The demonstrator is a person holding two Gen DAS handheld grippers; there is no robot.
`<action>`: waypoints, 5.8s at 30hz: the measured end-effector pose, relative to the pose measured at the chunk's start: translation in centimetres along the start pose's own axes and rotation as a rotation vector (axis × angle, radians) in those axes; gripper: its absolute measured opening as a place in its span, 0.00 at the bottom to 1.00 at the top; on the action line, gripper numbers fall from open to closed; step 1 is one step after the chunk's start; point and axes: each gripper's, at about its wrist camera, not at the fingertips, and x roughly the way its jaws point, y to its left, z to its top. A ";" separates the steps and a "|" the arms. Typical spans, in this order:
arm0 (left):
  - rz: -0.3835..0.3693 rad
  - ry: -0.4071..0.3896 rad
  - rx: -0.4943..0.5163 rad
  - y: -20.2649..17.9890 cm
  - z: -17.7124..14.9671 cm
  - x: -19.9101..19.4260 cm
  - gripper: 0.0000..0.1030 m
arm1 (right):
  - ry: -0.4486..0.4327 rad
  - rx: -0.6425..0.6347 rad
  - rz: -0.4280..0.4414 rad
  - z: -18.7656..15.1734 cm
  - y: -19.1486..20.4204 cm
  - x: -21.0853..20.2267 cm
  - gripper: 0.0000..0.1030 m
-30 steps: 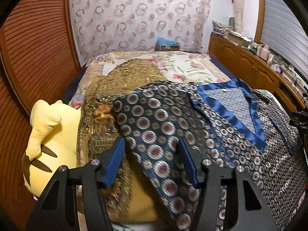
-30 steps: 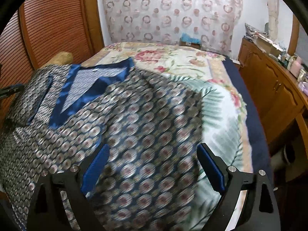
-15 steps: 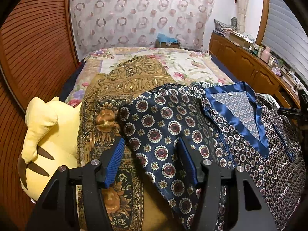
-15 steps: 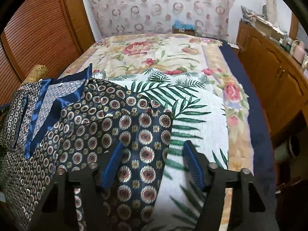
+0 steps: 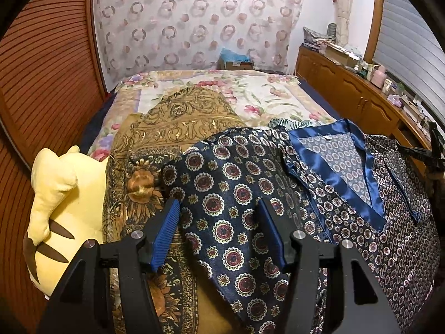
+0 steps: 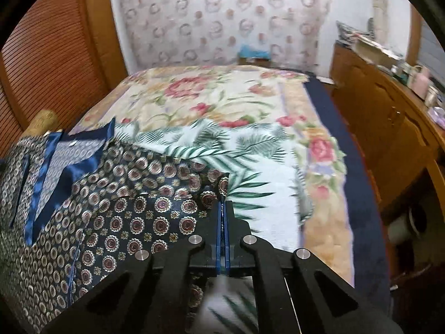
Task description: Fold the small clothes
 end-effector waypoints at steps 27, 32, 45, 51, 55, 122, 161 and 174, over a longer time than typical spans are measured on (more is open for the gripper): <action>-0.074 0.046 -0.098 3.6 0.9 1.9 0.35 | 0.053 -0.052 -0.009 0.7 1.5 2.7 0.41; -0.091 0.025 -0.062 2.2 1.1 0.9 0.09 | 0.060 -0.060 0.016 0.7 1.6 2.7 0.29; -0.088 -0.140 0.086 -4.5 0.1 -6.5 0.02 | -0.107 -0.127 0.105 -0.1 4.7 -5.3 0.03; -0.093 -0.193 0.123 -6.4 -2.6 -10.4 0.02 | -0.189 -0.155 0.131 -3.2 6.3 -11.3 0.02; -0.083 -0.224 0.110 -6.3 -5.4 -13.2 0.02 | -0.221 -0.160 0.140 -6.2 7.0 -15.0 0.02; -0.029 0.094 0.009 -2.6 -14.0 -5.9 0.72 | 0.079 -0.057 0.005 -17.6 6.2 -14.1 0.62; -0.115 -0.304 0.086 -8.3 -5.3 -17.1 0.06 | -0.281 -0.205 0.099 -10.7 7.7 -25.2 0.08; 0.013 -0.227 0.053 -5.4 3.5 -8.7 0.08 | -0.217 -0.128 -0.079 -0.6 6.3 -18.0 0.15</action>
